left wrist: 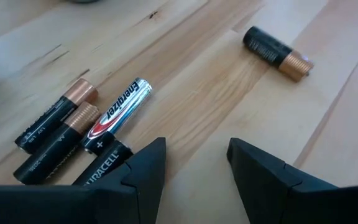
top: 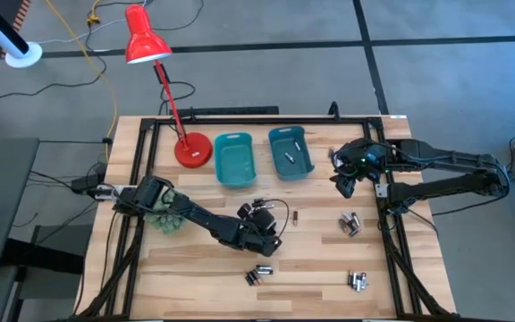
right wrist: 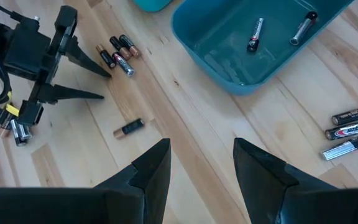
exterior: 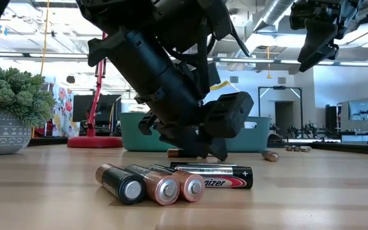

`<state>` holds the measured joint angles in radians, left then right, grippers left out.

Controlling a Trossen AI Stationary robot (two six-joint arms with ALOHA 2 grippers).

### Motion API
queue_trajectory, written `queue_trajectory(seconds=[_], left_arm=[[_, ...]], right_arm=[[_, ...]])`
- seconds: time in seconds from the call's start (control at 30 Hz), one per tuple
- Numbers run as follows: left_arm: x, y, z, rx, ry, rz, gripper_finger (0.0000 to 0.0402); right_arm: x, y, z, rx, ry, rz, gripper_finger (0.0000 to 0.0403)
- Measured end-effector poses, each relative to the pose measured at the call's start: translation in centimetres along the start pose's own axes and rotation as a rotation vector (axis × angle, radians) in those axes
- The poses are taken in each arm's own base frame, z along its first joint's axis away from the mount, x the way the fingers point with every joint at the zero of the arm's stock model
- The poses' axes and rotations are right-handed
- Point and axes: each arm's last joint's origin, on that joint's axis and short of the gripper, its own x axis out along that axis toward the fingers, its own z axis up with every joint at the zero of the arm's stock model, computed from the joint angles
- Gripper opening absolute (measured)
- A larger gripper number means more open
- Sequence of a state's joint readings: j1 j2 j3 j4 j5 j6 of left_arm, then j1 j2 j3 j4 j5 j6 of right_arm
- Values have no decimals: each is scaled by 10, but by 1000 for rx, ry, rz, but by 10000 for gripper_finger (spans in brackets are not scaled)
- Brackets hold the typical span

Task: Sort batteries
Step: Put the black battery into the green bin

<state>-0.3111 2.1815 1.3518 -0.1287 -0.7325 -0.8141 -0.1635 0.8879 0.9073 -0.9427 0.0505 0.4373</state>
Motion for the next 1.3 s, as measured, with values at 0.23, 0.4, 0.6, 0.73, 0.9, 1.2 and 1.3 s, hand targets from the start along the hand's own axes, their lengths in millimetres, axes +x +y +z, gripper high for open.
queue_trajectory(seconds=[0.23,0.4,0.6,0.73,0.9,1.2,1.3], left_arm=[[-18,-5,11,152,-15,-59,174],[-47,2,28,255,9,-41,174],[-62,21,32,423,138,15,174],[-54,26,29,476,229,-65,167],[-48,36,25,471,223,-79,148],[-46,62,24,444,160,-114,129],[-42,72,26,438,152,-169,129]], right_arm=[[0,0,0,8,0,0,189],[0,0,0,8,0,1,189],[0,0,0,8,-4,2,189],[0,0,1,8,-8,4,189],[0,0,1,11,-8,4,189],[0,0,1,45,-9,4,189],[0,1,2,72,-14,7,189]])
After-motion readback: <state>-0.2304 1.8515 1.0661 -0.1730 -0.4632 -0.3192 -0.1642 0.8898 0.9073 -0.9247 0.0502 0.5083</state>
